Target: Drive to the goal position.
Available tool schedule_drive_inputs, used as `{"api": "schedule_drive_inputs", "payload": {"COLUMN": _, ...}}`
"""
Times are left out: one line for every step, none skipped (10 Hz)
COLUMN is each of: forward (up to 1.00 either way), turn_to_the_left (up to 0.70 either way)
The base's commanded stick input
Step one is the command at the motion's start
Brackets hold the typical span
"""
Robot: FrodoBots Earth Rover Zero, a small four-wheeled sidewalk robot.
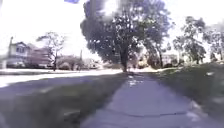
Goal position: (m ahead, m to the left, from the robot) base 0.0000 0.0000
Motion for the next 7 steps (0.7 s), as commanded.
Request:
{"api": "schedule_drive_inputs", "payload": {"forward": 0.45, "turn_to_the_left": -0.11}}
{"api": "schedule_drive_inputs", "payload": {"forward": 0.82, "turn_to_the_left": 0.06}}
{"api": "schedule_drive_inputs", "payload": {"forward": 0.85, "turn_to_the_left": 0.08}}
{"api": "schedule_drive_inputs", "payload": {"forward": 0.85, "turn_to_the_left": -0.03}}
{"api": "schedule_drive_inputs", "payload": {"forward": 0.8, "turn_to_the_left": -0.21}}
{"api": "schedule_drive_inputs", "payload": {"forward": 0.59, "turn_to_the_left": -0.43}}
{"api": "schedule_drive_inputs", "payload": {"forward": 0.0, "turn_to_the_left": -0.78}}
